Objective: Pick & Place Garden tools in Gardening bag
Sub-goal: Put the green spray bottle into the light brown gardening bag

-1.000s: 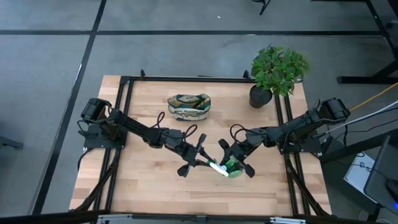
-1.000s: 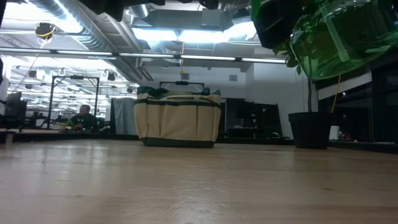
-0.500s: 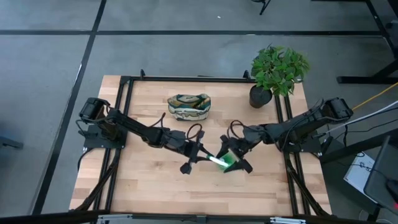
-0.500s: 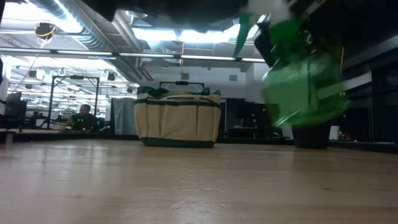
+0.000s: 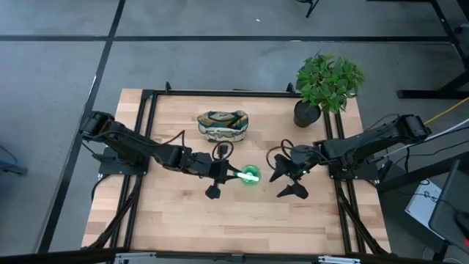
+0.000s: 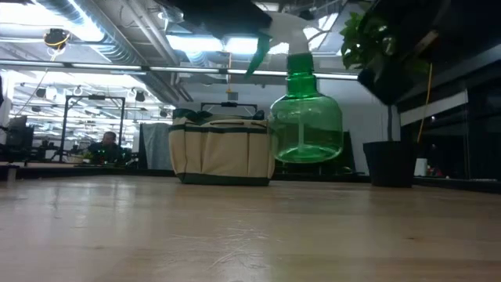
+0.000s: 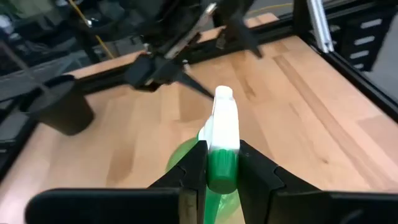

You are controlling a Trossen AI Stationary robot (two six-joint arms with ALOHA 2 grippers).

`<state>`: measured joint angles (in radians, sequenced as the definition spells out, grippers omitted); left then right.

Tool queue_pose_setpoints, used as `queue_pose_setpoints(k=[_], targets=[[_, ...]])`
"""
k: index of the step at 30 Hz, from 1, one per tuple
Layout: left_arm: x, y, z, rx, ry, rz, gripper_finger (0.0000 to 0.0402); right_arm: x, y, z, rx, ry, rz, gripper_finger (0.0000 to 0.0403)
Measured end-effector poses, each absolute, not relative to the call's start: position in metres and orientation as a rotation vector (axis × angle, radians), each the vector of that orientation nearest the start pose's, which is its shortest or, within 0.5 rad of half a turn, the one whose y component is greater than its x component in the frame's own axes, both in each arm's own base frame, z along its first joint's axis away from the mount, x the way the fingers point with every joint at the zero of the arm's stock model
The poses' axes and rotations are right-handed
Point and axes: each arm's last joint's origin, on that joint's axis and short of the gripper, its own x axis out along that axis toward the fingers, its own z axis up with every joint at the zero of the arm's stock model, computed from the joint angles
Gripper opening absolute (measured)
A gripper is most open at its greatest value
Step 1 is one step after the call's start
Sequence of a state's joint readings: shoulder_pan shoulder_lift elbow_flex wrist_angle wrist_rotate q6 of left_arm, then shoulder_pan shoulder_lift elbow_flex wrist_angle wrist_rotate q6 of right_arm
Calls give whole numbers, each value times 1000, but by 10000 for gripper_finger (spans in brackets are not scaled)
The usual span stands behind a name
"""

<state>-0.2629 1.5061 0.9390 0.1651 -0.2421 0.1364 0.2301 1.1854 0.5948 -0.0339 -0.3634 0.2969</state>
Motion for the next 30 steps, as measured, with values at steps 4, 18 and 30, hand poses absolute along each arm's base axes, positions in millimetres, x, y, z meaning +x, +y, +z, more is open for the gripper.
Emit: queue_pose_setpoints(k=[4,18,30], targets=[[317,-74,257,252,363,-34,57,217,65,215,206,667,491,340],[319,-50,267,210,321,46,58,162,55,193,-160,563,246,340],[321,-46,271,200,279,75,58,132,40,165,-120,195,168,341]])
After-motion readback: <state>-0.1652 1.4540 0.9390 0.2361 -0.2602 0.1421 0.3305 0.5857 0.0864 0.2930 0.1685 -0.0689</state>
